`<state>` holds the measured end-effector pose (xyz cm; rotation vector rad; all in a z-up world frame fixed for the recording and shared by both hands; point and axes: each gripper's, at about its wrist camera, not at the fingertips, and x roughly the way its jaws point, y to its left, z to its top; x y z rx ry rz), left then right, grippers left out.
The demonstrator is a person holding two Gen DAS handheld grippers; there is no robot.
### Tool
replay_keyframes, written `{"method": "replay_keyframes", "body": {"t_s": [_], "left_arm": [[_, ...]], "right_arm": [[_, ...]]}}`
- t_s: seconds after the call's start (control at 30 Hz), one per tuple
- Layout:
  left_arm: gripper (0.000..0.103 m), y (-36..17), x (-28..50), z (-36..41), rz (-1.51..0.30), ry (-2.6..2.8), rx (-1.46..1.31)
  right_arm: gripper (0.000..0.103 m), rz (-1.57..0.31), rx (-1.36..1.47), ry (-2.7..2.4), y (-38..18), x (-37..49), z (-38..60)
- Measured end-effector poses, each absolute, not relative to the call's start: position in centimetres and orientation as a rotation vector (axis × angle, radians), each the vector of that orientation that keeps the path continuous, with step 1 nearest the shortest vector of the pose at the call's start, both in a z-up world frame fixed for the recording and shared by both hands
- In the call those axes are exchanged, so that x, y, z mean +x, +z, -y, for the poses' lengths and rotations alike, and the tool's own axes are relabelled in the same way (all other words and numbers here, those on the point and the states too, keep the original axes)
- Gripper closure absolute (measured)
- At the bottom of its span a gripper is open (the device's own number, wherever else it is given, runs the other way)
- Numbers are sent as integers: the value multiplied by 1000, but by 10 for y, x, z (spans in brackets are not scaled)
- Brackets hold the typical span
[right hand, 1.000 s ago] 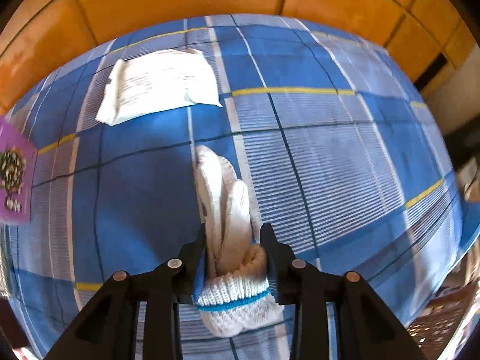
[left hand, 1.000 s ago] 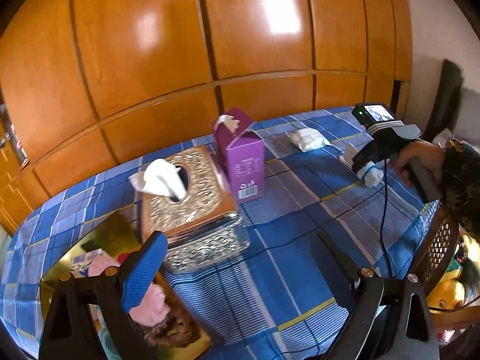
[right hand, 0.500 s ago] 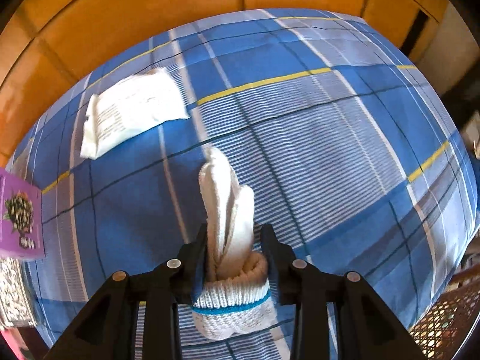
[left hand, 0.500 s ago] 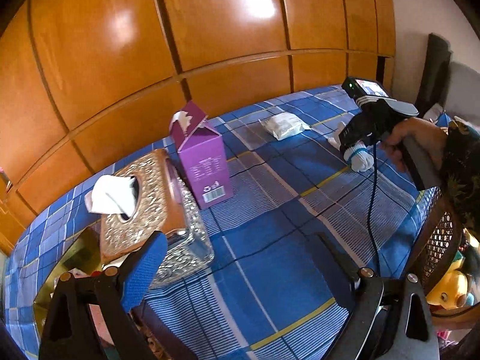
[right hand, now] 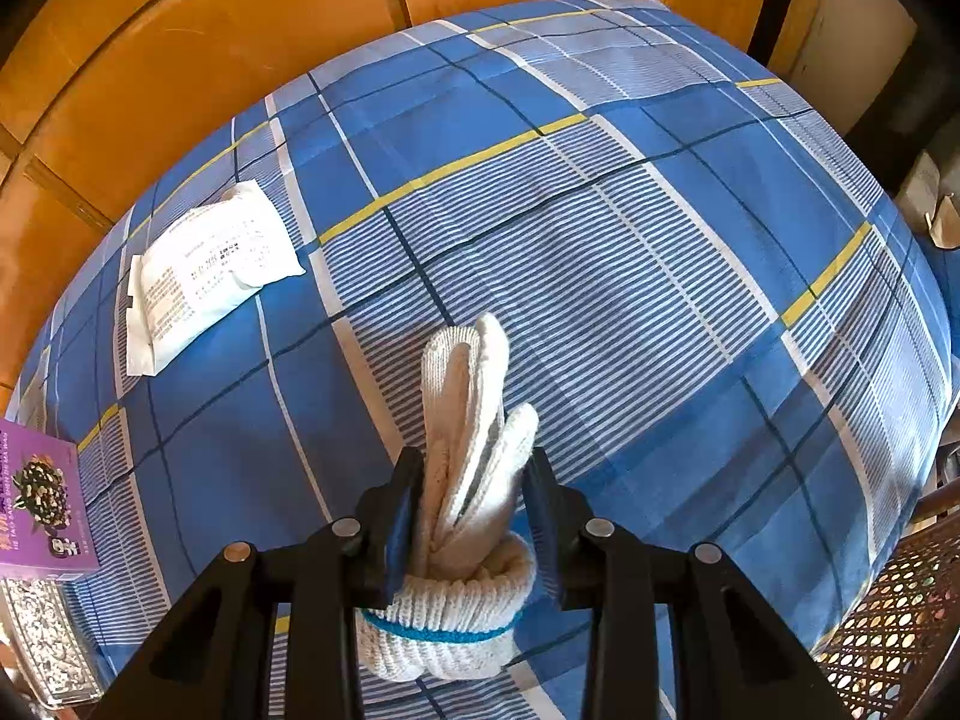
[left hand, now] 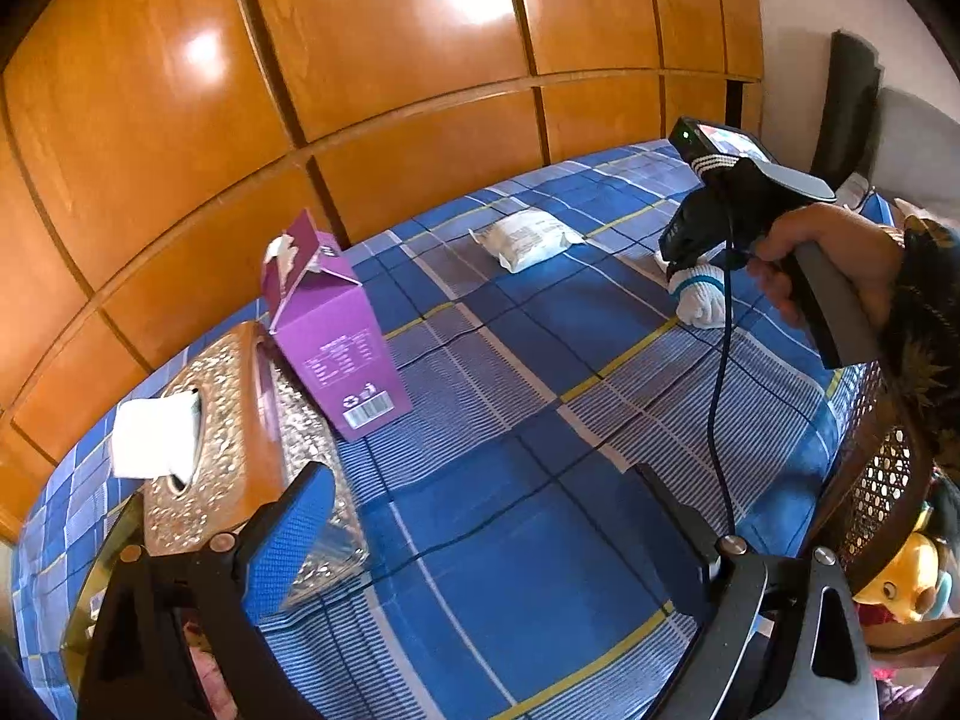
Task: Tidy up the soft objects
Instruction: 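Move the left gripper to the white printed packet and grasp it while the right holds the glove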
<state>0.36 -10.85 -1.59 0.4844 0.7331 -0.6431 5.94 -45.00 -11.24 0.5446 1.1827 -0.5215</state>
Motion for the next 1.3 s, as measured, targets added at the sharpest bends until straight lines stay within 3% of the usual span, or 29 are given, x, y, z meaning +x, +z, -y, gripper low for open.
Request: {"method": "replay_keyframes", "body": {"t_s": [0.83, 1.03, 1.3], "left_arm": [[6, -22, 44, 176, -776, -657, 551], [12, -19, 68, 208, -769, -651, 597], [7, -28, 109, 263, -735, -603, 694]], "right_arm": [[66, -1141, 710, -498, -120, 62, 464], [65, -1118, 772, -491, -122, 60, 468], [64, -1092, 838, -483, -124, 58, 473]]}}
